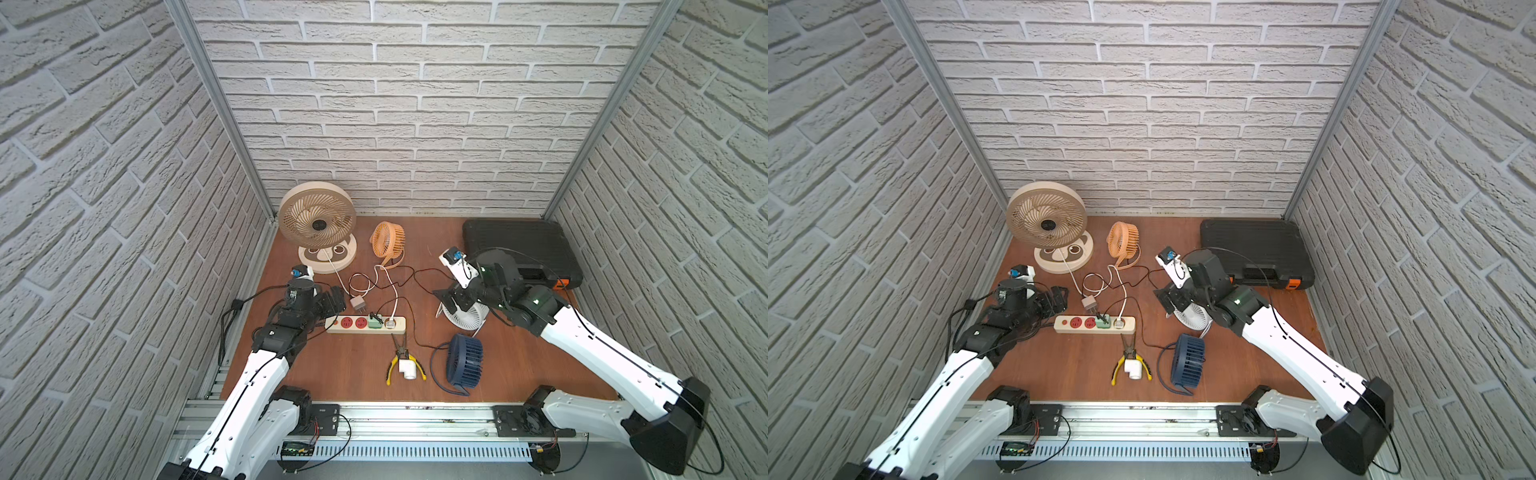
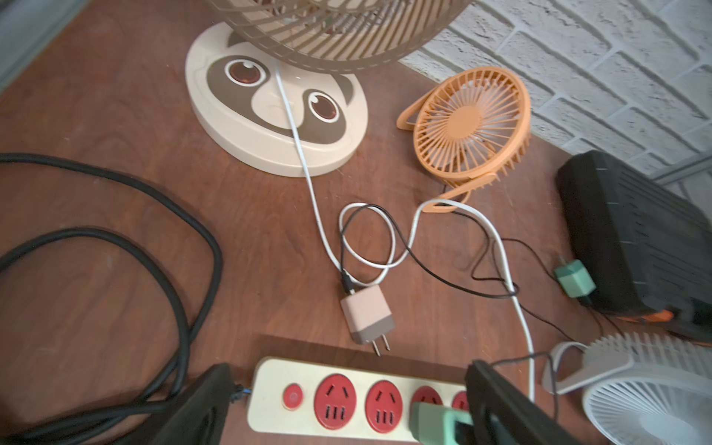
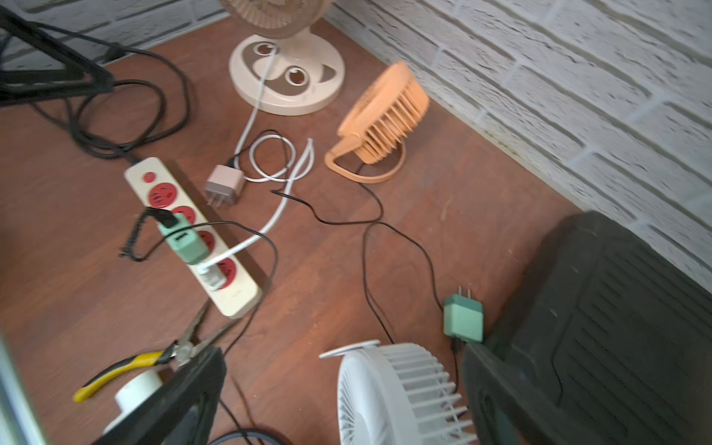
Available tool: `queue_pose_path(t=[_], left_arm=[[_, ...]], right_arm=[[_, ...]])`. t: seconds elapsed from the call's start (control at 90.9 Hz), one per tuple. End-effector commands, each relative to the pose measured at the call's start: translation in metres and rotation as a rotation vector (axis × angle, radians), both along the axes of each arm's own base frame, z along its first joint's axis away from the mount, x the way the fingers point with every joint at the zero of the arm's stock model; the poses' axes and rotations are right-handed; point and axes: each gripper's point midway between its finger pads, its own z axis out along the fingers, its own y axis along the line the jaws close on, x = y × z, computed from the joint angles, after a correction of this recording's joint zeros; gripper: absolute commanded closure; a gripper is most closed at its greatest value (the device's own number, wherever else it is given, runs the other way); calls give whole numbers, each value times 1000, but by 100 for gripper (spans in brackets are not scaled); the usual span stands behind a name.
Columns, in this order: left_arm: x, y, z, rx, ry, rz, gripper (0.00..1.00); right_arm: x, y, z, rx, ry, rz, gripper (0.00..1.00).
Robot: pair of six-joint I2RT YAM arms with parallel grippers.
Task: Plug the desk fan into the power strip
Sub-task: Reset both arms
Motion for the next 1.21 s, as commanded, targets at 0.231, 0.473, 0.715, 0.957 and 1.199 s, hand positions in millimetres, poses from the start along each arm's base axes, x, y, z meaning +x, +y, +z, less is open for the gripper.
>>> queue_pose_path(t=[0.231,0.473,0.715,0.957,1.199], left_arm=[[22,68,-20,292,-33,157,2],[24,78,-27,420,-107,77,2],[25,87,-48,483,-169,63,2],[47,95,-50,460,-203,74,2],[94,76,-47,423,-288,-49,2]], right_arm=[[31,-138,-37,114,-327,-505,1],[28,-190,-74,173,-344,-711,1],[38,-199,-102,212,-379,-758,1],[66,-196,-103,138,-350,-730,1],[86,-197,-130,108,-391,-719,1]])
